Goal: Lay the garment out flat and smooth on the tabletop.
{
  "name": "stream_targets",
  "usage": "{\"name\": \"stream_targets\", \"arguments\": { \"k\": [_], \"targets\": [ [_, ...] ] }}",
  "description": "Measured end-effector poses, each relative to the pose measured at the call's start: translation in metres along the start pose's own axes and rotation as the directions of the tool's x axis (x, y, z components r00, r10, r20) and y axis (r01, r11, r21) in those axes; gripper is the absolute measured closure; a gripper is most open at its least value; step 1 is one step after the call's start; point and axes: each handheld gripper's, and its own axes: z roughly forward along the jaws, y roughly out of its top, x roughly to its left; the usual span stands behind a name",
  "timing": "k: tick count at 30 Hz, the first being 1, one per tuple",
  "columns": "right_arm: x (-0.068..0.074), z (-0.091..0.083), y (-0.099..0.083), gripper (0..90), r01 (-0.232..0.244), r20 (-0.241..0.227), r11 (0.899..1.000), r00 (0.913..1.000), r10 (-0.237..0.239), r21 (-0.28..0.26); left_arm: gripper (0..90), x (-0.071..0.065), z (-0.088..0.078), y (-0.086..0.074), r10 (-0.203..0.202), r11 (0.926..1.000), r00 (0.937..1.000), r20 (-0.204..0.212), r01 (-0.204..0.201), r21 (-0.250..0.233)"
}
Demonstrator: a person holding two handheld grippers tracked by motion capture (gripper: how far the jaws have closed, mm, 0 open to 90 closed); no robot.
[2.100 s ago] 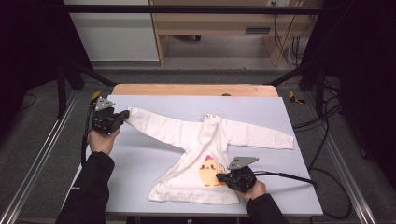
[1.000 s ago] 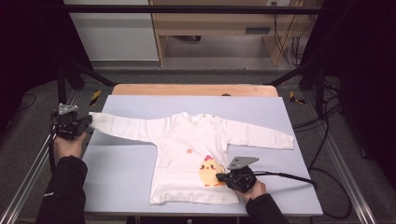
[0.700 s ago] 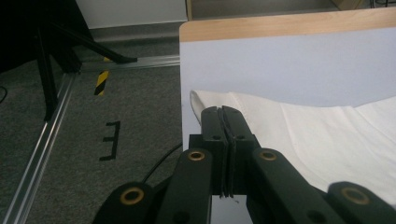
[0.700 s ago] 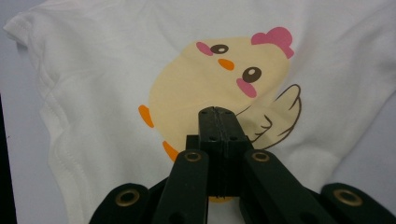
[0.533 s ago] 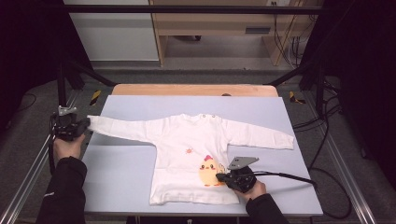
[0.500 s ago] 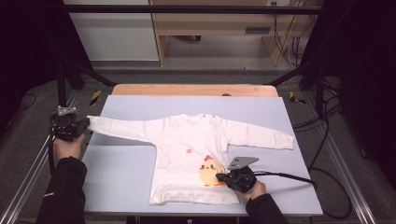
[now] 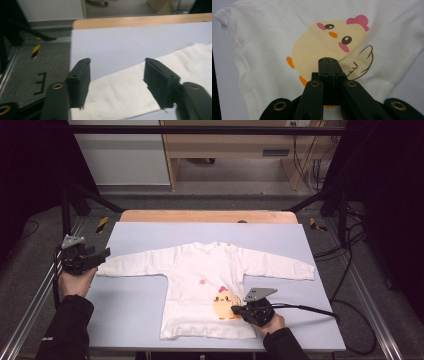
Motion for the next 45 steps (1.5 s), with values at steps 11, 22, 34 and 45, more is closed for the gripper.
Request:
{"name": "stream_targets", "arguments": {
  "k": [11, 22, 34, 45],
  "targets": [
    [-0.002, -0.019, 0.006, 56.7, -0.019, 0.066, 0.993, 0.9975, 0.026, -0.112, 6.7, -0.062, -0.004, -0.027, 0.087, 0.996, 0.9755, 0.202, -0.089, 0.002],
    [-0.011, -0.032, 0.0, 17.3, -0.067, 0.137, 0.98, 0.9862, 0.093, -0.187, 3.4, -0.117, -0.014, -0.062, 0.16, 0.9813, 0.934, 0.32, -0.185, 0.051],
    [-0.015, -0.035, -0.017, 40.4, -0.119, 0.152, 0.988, 0.9793, 0.133, -0.099, 18.4, -0.142, -0.012, -0.107, 0.138, 0.9541, 0.9206, 0.365, -0.223, 0.2],
    [-0.015, -0.029, -0.02, 75.4, -0.128, 0.12, 0.992, 0.9844, 0.129, -0.017, 61.4, -0.156, -0.007, -0.119, 0.116, 0.9376, 0.9171, 0.381, -0.228, 0.263]
  ]
}}
